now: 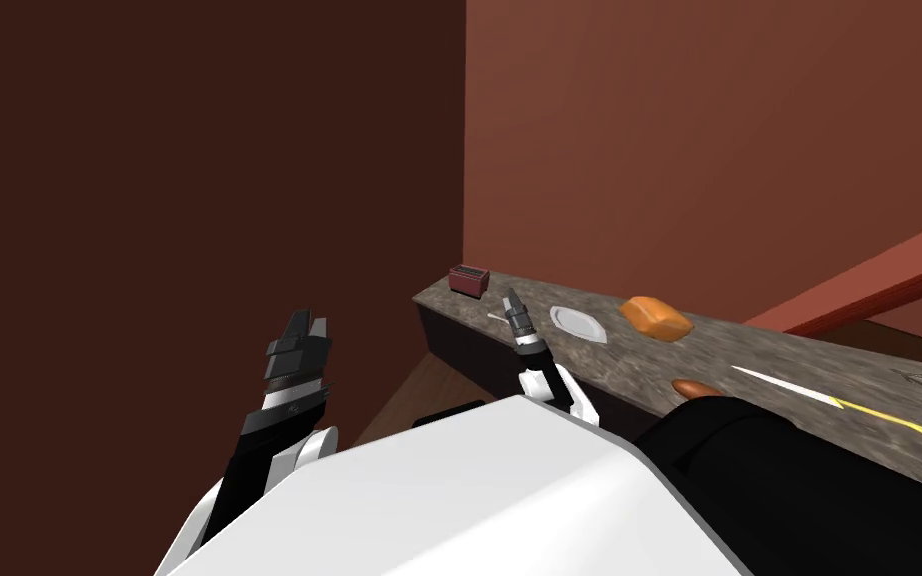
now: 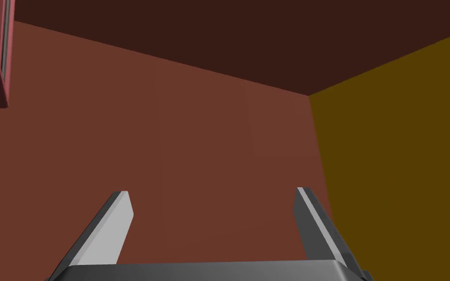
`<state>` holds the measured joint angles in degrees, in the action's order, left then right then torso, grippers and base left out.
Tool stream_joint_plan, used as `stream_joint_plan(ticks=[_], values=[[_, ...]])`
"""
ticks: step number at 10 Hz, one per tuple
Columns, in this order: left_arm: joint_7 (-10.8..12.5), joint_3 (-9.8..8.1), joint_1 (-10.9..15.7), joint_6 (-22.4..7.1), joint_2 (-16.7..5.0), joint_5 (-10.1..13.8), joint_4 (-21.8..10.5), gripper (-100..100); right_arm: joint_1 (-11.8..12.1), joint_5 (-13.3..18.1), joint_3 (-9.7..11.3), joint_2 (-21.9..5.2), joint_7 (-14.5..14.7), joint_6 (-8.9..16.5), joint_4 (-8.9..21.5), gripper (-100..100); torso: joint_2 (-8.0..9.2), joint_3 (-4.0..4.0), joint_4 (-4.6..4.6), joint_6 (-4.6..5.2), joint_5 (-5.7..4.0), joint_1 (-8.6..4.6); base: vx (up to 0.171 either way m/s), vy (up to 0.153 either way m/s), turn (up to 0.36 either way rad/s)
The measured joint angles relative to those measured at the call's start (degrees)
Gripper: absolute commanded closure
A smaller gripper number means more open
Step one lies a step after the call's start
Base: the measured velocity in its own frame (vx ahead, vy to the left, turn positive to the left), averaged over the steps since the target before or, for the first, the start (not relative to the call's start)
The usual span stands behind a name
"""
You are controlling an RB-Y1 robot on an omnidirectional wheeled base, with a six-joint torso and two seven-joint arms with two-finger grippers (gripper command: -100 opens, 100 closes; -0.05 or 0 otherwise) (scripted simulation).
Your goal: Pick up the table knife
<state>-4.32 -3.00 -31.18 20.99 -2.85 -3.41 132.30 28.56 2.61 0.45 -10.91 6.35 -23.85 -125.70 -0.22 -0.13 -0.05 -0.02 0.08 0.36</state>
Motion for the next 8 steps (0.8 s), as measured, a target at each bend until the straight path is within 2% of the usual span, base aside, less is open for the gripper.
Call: stream_joint_plan(ticks=[8], values=[[0.0, -0.01, 0.0, 0.0, 0.0, 0.0, 0.0, 0, 1.3, 6.1, -2.0, -11.6, 0.5, -0.6, 3.4, -100, 0.08, 0.04, 0.01, 0.03, -0.03, -0.17, 0.049, 0.061, 0.143]])
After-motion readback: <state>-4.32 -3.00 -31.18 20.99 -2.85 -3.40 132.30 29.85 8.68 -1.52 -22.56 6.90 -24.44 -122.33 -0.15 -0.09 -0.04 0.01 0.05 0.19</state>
